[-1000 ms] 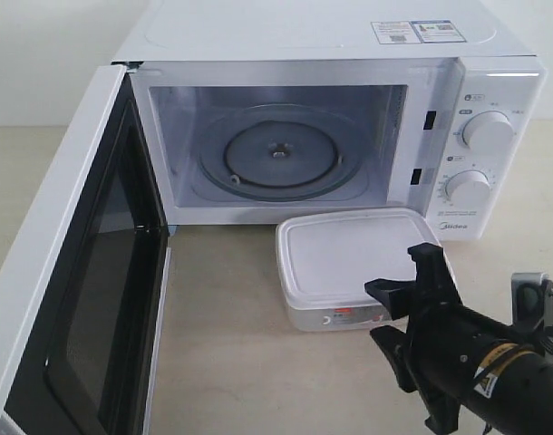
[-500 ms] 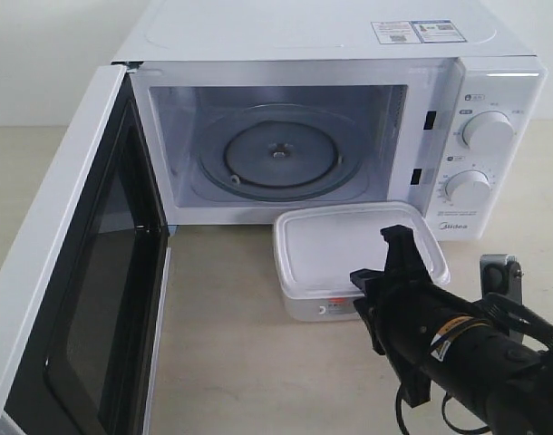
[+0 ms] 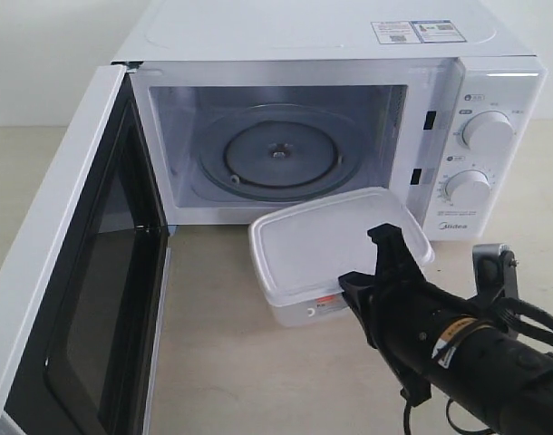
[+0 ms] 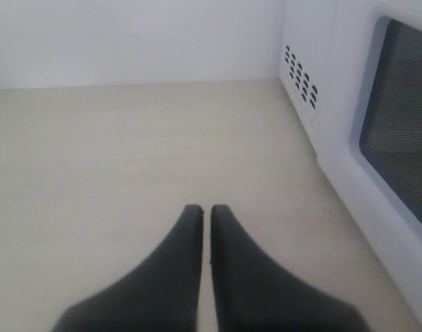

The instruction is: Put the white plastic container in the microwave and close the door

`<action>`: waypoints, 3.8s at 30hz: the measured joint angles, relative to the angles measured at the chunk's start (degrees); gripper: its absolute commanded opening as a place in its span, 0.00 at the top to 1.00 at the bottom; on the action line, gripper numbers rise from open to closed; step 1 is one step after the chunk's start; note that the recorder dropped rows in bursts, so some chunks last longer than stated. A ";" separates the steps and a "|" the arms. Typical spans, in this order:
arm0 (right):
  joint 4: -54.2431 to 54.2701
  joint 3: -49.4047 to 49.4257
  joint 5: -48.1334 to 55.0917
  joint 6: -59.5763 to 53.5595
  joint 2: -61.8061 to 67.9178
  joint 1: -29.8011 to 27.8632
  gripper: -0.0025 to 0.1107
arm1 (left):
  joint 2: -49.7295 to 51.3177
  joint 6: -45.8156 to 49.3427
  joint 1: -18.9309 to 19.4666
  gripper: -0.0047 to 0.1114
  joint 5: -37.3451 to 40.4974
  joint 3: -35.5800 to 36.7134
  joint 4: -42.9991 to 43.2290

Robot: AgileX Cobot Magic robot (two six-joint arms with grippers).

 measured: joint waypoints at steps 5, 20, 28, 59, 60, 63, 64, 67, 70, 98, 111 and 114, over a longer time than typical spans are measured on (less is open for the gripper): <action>-1.58 3.25 -0.56 -3.76 -5.64 2.31 0.98 | 0.00 0.00 0.00 0.92 0.00 0.00 0.00; -14.39 11.49 -1.52 -6.73 -14.58 3.36 0.98 | 0.00 0.00 0.00 0.92 0.00 0.00 0.00; -20.64 12.89 -2.09 -4.88 -16.45 3.36 0.98 | 0.00 0.00 0.00 0.92 0.00 0.00 0.00; -30.01 14.40 9.92 16.07 -16.55 3.36 0.58 | 0.00 0.00 0.00 0.92 0.00 0.00 0.00; -28.73 14.40 10.08 15.42 -16.55 3.36 0.58 | 0.00 0.00 0.00 0.92 0.00 0.00 0.00; -25.20 14.40 10.32 13.47 -16.55 3.36 0.59 | 0.00 0.00 0.00 0.92 0.00 0.00 0.00; -24.29 14.40 10.44 12.86 -16.55 3.36 0.59 | 0.00 0.00 0.00 0.92 0.00 0.00 0.00; -22.31 14.40 10.52 12.16 -16.55 3.36 0.59 | 0.00 0.00 0.00 0.92 0.00 0.00 0.00; -21.08 14.40 10.52 12.04 -16.55 3.36 0.59 | 0.00 0.00 0.00 0.92 0.00 0.00 0.00; -17.50 7.19 8.65 9.74 -8.08 3.36 0.59 | 0.00 0.00 0.00 0.92 0.00 0.00 0.00; -15.95 3.36 7.34 7.81 -5.38 3.36 0.98 | 0.00 0.00 0.00 0.92 0.00 0.00 0.00; -15.82 2.69 7.58 7.31 -5.38 3.36 0.98 | 0.00 0.00 0.00 0.92 0.00 0.00 0.00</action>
